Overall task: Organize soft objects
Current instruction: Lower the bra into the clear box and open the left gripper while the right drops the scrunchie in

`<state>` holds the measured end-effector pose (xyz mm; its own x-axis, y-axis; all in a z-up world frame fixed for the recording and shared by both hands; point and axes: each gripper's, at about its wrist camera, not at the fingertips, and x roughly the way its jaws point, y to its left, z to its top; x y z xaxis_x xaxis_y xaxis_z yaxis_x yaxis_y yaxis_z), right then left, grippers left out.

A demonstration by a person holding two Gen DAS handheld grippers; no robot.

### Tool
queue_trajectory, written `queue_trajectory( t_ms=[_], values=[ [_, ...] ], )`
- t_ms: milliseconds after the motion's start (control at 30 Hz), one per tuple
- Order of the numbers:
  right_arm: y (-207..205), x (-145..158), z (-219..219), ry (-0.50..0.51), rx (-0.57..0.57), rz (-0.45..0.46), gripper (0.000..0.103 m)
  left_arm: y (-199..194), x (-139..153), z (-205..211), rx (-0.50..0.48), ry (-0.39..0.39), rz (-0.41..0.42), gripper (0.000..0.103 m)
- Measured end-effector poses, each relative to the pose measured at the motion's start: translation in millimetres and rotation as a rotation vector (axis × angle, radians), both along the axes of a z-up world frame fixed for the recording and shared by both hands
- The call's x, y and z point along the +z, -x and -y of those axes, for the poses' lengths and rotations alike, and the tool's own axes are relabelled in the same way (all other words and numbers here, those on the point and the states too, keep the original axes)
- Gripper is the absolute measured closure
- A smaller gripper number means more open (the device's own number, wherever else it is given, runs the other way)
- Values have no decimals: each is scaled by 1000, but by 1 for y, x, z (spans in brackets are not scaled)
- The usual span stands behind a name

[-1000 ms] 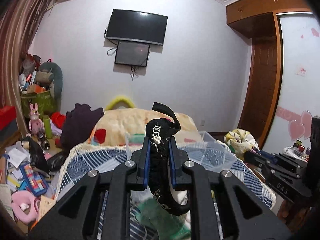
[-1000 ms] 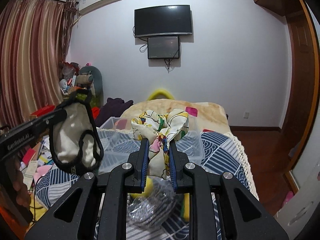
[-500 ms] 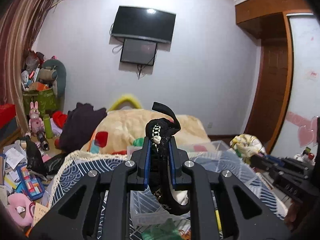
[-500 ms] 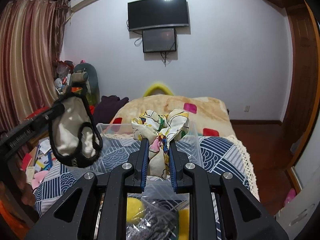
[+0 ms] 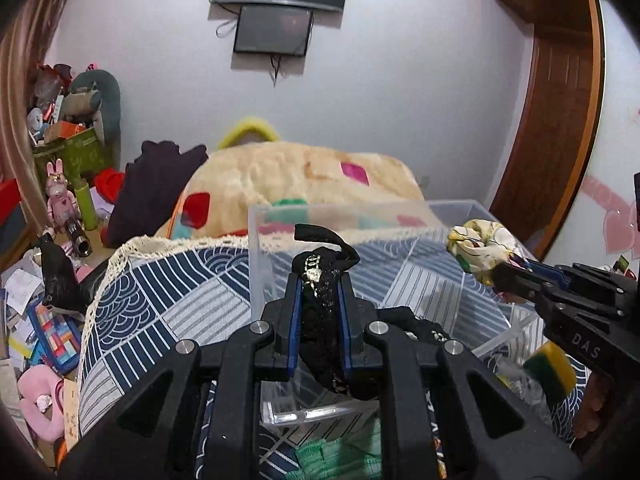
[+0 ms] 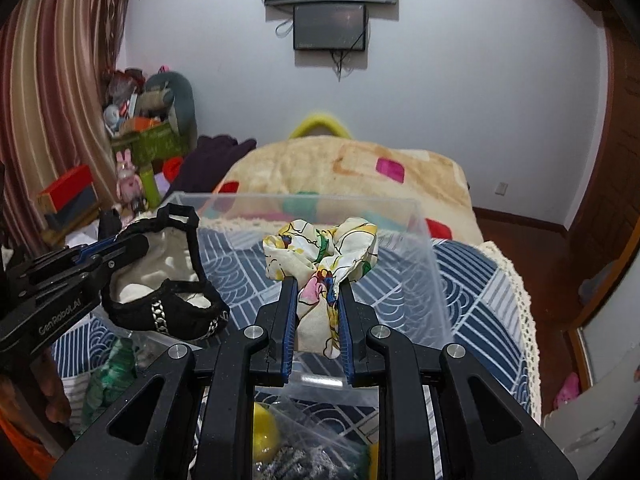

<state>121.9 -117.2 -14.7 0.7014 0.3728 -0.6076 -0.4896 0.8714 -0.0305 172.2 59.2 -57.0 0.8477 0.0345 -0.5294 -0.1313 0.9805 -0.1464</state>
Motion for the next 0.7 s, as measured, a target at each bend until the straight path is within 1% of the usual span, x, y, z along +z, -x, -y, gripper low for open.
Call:
queue_trajectory(
  t_ms=[67,100,133,167,233,300,400,467,533,567,600,700],
  values=[
    [-3,-2,-3,16,8,-15,85,-3,-2,0,-14,1,-25,87],
    [-3,-3,-4,22,11,-26,85,-3,-2,1,-21,-3,-32,83],
    [-3,-4,-3,22,11,-31,84,-2,-2,3,-25,-11,-35,77],
    [-2,-4,-2,20,9,-37,82,0,-2,5,-27,-18,-36,73],
    [4,-4,-1,20,6,-28,77,3,0,7,-31,-25,-30,59],
    [6,-3,0,16,-1,-22,67,9,4,10,-46,-25,-21,51],
    [10,2,4,-2,3,-19,57,17,11,15,-61,-41,-8,48],
    [13,6,6,-7,1,-4,56,22,17,18,-72,-43,-2,43],
    [19,14,11,-20,0,12,53,29,24,19,-79,-41,13,36],
    [18,16,13,-29,-1,19,50,31,28,19,-82,-38,20,34],
    [20,18,15,-36,-3,28,48,35,32,20,-86,-36,30,29],
    [28,29,21,-54,-10,60,44,47,44,22,-82,-48,58,20]
  ],
)
